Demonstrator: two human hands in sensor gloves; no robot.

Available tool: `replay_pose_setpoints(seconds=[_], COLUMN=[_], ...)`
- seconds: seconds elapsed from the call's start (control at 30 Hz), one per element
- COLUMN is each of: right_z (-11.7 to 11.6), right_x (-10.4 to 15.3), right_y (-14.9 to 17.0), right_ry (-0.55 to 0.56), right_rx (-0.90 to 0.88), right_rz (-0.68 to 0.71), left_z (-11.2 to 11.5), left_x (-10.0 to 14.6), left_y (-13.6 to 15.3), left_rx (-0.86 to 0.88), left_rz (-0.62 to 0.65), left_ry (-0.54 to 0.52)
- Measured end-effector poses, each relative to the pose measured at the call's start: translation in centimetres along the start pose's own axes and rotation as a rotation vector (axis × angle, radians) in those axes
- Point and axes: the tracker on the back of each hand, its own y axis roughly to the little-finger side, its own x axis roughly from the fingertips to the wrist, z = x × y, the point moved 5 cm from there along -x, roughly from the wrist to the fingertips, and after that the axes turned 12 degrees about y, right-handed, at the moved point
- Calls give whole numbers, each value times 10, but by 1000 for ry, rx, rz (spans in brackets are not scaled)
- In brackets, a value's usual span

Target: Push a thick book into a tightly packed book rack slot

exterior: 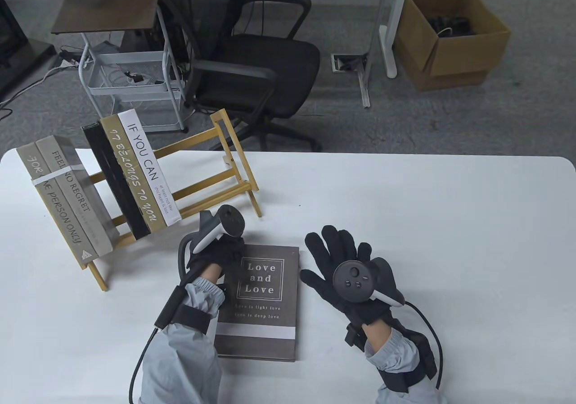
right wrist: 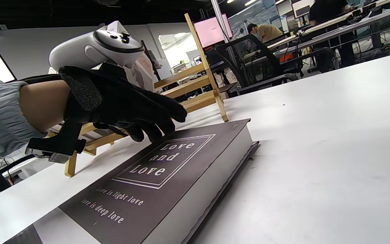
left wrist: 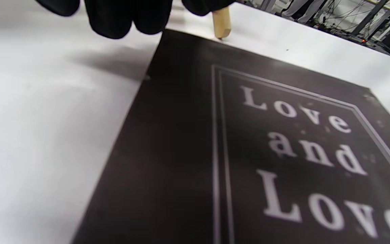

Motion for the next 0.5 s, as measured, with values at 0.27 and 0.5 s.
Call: replay_pose_setpoints(seconds=[0.27, 0.5], right_z=[-1, -1], right_x=[0, 0], right_y=[0, -1], right_ry=[-7, -18], right_rx=[5, -1], right_rz=[-2, -2], left_z=[7, 8], left_x=[-16, -17], left_y=[10, 11], left_rx=[17, 30], left_rz=[-11, -8], left_ry=[99, 97])
